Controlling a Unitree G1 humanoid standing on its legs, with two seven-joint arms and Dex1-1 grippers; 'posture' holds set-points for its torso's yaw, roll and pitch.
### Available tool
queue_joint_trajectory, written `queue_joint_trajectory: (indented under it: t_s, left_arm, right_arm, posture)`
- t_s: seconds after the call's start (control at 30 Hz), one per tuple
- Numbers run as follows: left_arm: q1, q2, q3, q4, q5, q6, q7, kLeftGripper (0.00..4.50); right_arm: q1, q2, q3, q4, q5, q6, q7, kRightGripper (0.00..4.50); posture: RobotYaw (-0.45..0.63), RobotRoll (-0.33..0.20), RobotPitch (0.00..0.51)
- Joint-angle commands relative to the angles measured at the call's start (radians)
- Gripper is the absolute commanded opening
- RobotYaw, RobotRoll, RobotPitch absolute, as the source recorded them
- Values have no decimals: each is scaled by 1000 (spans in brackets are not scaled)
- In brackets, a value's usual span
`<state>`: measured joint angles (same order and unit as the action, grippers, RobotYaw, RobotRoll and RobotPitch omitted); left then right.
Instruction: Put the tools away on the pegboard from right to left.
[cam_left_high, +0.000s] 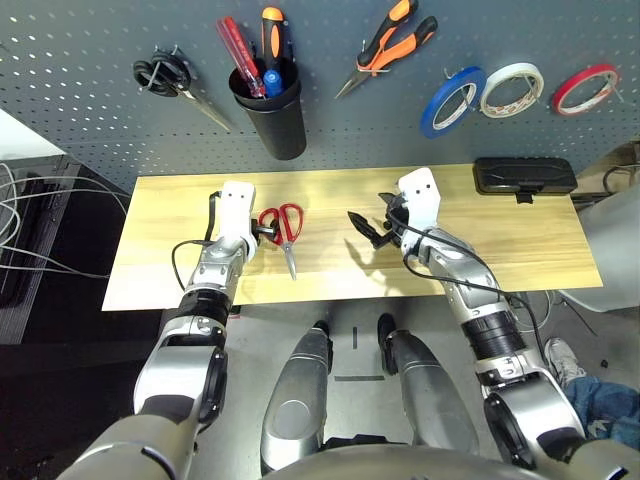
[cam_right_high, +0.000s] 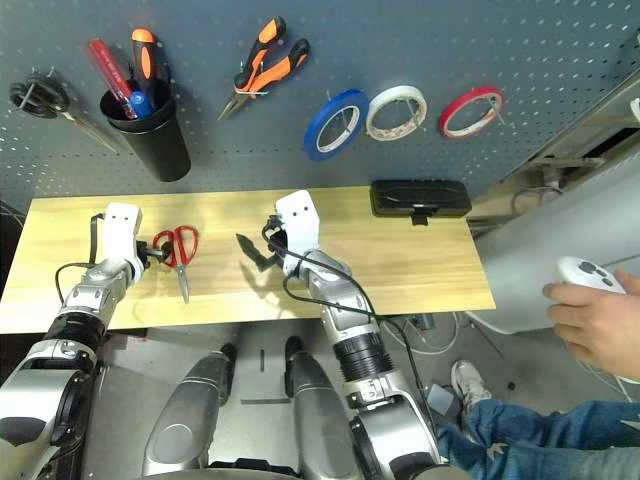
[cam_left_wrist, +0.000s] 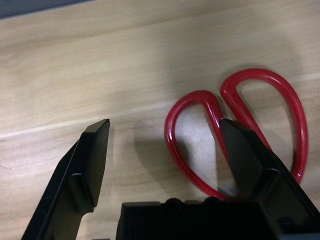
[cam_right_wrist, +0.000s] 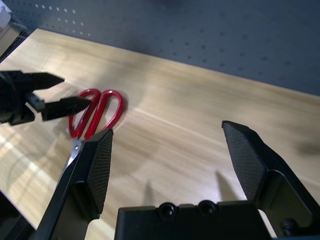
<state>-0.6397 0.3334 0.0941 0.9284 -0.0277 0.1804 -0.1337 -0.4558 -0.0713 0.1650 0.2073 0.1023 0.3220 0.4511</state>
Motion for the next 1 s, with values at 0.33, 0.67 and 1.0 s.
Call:
queue_joint_trajectory:
  t_s: [0.33, 0.67, 1.0]
  left_arm:
    - [53, -23, 38, 115, -28, 167, -26, 236]
    - [89, -20, 87, 36, -68, 154, -45, 29]
    - [275, 32, 153, -368, -124, -6, -83, 29]
  right_arm:
    - [9, 0, 9, -18, -1, 24, -1, 4500]
    - [-40, -3, -5, 24, 3, -24, 9, 4500]
    - [-121, -6, -10, 86, 20, -115, 81, 4500]
  posture:
    - [23, 0, 399]
    - [46, 0, 354]
    - [112, 0, 274]
